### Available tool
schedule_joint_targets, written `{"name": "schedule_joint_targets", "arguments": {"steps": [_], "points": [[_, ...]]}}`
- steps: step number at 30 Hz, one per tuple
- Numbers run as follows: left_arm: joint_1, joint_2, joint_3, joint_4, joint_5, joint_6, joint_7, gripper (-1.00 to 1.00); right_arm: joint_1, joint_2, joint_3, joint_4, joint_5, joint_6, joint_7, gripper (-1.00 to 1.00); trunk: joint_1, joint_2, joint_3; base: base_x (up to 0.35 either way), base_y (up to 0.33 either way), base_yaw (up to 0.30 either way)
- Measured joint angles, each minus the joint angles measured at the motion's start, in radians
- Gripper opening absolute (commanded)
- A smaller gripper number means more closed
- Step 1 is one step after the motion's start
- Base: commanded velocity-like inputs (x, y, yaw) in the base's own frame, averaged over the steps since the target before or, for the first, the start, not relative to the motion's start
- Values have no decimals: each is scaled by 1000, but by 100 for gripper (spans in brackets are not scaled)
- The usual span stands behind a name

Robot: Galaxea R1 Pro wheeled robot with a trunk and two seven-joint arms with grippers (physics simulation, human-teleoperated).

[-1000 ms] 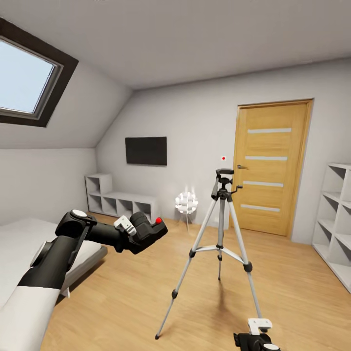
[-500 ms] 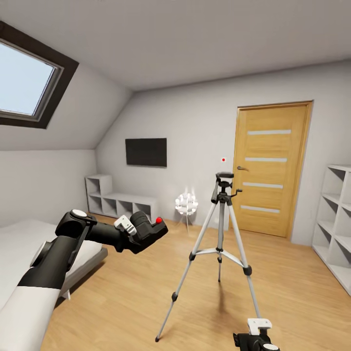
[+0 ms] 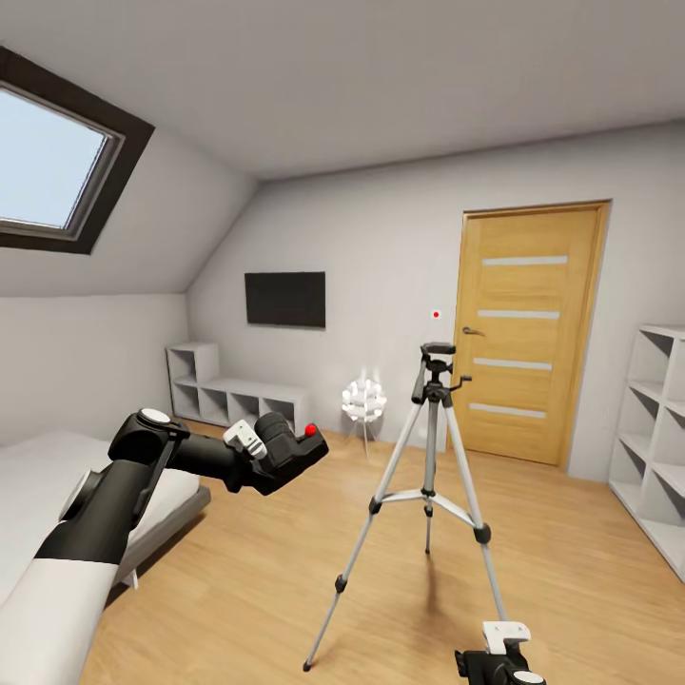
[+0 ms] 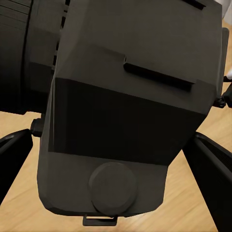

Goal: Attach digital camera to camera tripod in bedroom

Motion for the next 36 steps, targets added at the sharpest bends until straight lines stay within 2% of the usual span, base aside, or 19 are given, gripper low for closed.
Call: {"name": "schedule_joint_targets", "arguments": {"steps": [11, 36], "points": [[0, 0, -1, 0, 0, 0, -1, -100, 0, 0, 0, 0, 0, 1, 1, 100, -42, 77, 29, 0, 0, 0], [0, 0, -1, 0, 0, 0, -1, -100, 0, 0, 0, 0, 0, 0, 1, 100, -138, 252, 69, 0, 0, 0]]}}
